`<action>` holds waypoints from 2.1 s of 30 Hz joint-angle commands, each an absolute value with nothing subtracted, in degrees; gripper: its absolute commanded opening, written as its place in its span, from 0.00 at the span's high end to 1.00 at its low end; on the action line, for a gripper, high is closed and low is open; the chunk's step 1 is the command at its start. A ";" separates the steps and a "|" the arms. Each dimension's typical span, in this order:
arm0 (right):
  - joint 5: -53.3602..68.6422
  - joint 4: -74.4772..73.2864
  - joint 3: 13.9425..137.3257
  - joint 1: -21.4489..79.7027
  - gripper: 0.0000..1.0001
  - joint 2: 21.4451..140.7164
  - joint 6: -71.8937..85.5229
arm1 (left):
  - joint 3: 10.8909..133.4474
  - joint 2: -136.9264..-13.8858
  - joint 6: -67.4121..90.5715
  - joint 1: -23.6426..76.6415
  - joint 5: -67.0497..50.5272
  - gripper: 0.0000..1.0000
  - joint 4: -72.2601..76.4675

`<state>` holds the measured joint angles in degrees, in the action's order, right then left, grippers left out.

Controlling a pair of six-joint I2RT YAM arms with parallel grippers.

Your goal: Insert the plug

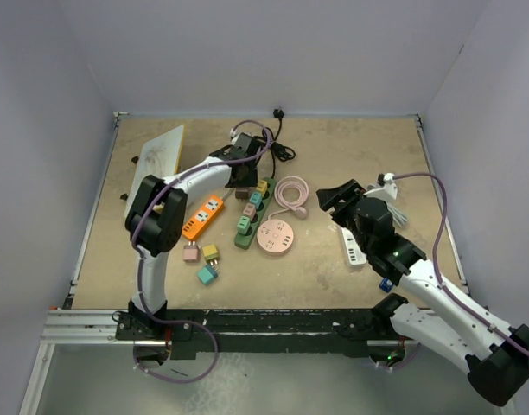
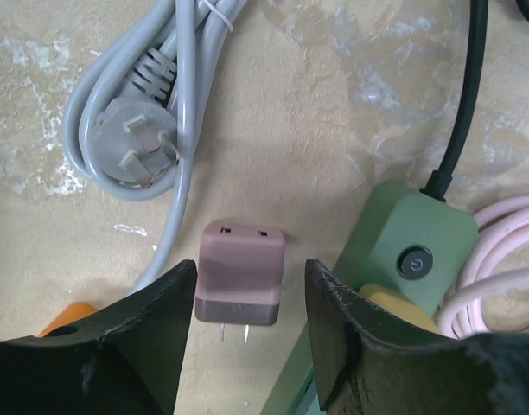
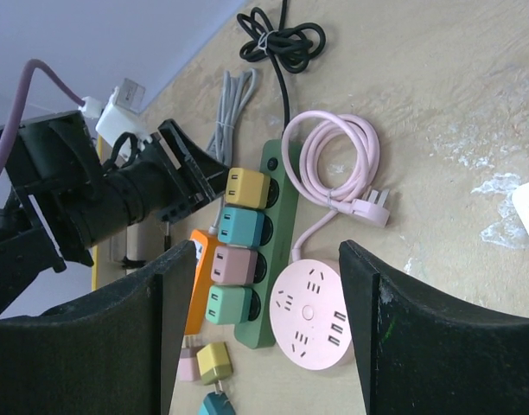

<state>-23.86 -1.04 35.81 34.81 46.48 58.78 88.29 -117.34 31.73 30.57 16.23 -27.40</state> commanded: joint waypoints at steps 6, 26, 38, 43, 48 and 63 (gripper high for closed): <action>-24.11 -0.09 39.12 34.63 0.31 46.97 58.98 | 89.38 -119.98 30.48 29.38 14.96 0.48 -26.09; -15.97 8.23 38.34 34.67 0.29 48.77 51.96 | 80.29 -100.55 34.93 29.36 7.93 0.75 -17.10; 1.64 27.82 41.81 34.80 0.25 58.68 31.40 | 66.01 -82.36 58.65 29.45 -7.22 0.75 -0.71; 9.46 29.86 46.12 35.43 0.24 65.83 30.02 | 57.30 -78.44 69.27 29.53 -10.99 0.76 10.51; 12.64 32.02 47.83 38.18 0.24 70.26 28.09 | 51.49 -76.12 80.71 29.45 -12.84 0.76 19.70; -3.00 38.98 50.15 42.36 0.28 72.57 21.24 | 46.18 -72.27 98.65 29.44 -10.91 0.77 31.11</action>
